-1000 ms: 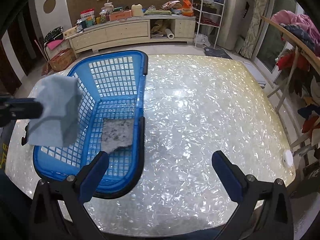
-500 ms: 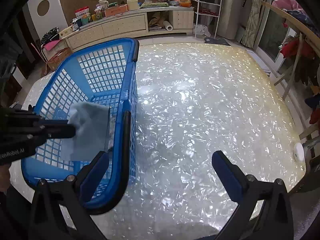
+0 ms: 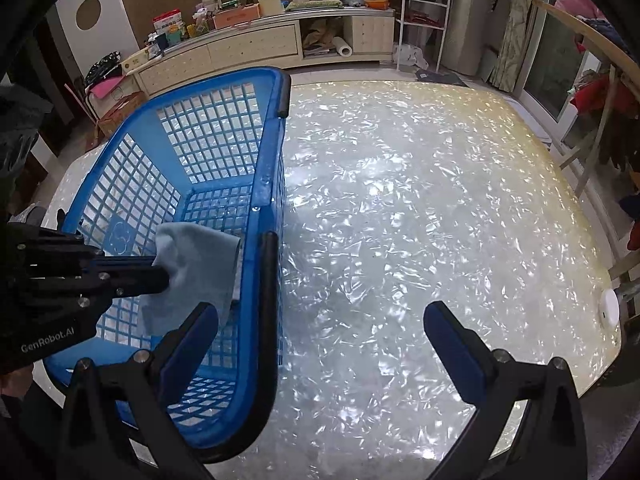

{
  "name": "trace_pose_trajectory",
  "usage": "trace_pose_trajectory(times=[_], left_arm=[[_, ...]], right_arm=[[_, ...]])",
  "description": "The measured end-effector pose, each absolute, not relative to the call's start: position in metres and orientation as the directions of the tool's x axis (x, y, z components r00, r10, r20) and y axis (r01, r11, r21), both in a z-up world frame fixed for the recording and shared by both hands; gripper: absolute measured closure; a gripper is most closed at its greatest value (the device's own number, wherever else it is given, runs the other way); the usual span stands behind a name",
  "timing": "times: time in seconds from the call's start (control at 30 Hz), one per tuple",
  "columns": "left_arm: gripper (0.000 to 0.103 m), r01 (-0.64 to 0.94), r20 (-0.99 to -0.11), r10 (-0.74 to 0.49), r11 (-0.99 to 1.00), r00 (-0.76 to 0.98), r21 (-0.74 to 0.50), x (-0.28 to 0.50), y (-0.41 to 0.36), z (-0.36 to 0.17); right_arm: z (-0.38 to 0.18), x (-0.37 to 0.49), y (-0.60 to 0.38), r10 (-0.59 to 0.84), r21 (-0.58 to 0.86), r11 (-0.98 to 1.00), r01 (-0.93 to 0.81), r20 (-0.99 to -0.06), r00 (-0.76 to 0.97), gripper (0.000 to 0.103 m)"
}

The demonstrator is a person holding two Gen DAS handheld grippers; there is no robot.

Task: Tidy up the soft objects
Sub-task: 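Lower the light blue cloth into the basket and open the left gripper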

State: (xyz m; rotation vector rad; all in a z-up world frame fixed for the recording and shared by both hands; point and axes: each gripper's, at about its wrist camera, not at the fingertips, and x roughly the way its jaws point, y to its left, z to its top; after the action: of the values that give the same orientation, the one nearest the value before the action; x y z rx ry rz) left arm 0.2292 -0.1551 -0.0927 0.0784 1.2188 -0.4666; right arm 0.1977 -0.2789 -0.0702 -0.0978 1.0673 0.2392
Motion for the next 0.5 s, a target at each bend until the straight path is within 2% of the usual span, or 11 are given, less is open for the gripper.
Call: trace_pose_trajectory(times=[0.07,0.13,0.33,0.5], left_arm=[[0.082,0.387,-0.918,-0.290,0.906,0.271,-0.172,0.229,-0.157,-0.092],[0.057,0.396,-0.914,-0.281,0.906,0.291,-0.152,0.228,-0.158,-0.087],[0.030,0.392,-0.901,-0.233,0.917,0.367,-0.077,0.226,-0.153,-0.070],[0.028,0.374,-0.891,-0.219,0.925,0.399,-0.060,0.218,-0.138,-0.056]], right_arm=[[-0.069,0.198,-0.280,0.147,0.038,0.970,-0.239,-0.876,0.460,0.000],[-0.069,0.197,-0.281,0.149,0.040,0.971,-0.237,-0.875,0.461,0.000],[-0.063,0.194,-0.280,0.154,0.042,0.970,-0.241,-0.869,0.471,0.000],[-0.052,0.189,-0.274,0.157,0.036,0.968,-0.249,-0.859,0.488,0.000]])
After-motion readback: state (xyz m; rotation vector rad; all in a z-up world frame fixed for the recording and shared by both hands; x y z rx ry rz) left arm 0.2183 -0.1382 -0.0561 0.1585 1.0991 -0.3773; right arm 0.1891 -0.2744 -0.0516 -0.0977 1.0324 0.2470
